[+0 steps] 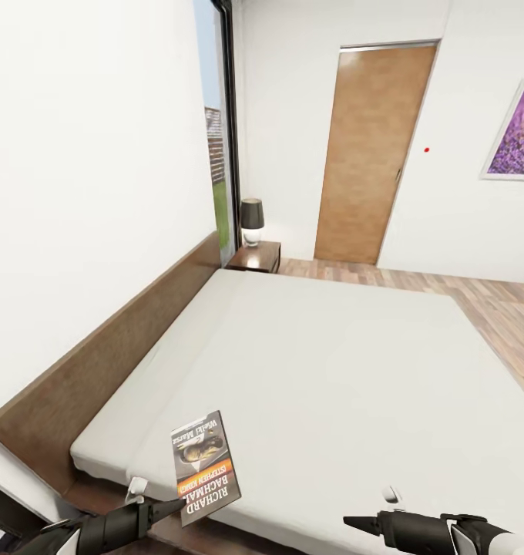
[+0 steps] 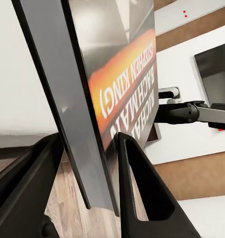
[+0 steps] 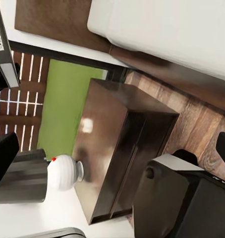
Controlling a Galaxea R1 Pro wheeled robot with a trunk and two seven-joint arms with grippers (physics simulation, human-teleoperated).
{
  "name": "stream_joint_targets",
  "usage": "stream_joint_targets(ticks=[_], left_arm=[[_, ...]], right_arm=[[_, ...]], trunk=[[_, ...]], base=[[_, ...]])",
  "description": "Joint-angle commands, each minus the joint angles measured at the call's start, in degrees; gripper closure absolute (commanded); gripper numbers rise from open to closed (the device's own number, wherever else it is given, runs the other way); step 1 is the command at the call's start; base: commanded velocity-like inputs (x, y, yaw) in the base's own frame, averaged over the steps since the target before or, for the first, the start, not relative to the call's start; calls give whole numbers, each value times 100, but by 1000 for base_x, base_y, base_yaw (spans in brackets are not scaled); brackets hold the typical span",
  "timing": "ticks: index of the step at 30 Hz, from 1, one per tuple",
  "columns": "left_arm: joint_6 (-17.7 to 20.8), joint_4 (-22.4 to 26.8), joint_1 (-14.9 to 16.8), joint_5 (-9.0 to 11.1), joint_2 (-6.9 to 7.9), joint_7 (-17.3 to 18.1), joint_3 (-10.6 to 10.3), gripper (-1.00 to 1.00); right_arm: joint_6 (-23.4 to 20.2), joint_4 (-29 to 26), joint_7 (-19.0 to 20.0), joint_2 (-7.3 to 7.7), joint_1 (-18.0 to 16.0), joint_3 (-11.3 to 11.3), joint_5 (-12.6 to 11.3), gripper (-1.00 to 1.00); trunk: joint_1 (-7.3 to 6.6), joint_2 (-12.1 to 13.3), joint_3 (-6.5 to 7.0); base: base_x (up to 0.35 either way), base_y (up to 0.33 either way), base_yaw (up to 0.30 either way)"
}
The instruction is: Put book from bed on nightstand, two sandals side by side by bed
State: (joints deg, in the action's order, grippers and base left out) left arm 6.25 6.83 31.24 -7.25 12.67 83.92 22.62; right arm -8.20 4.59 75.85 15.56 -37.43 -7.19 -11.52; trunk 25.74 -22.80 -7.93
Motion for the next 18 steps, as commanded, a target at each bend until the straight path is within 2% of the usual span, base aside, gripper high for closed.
stream_joint_targets(ticks=[1, 18], left_arm=[[60, 3, 5, -58, -1, 28, 49, 100], [60, 3, 5, -57, -2, 28, 49, 100]], right_arm=[[-57, 15, 26, -1, -10, -46, -61, -100], [-58, 15, 18, -2, -10, -46, -61, -100]], trunk=[[4, -12, -3], [4, -12, 153]], base=[[0, 0, 0], [0, 0, 0]])
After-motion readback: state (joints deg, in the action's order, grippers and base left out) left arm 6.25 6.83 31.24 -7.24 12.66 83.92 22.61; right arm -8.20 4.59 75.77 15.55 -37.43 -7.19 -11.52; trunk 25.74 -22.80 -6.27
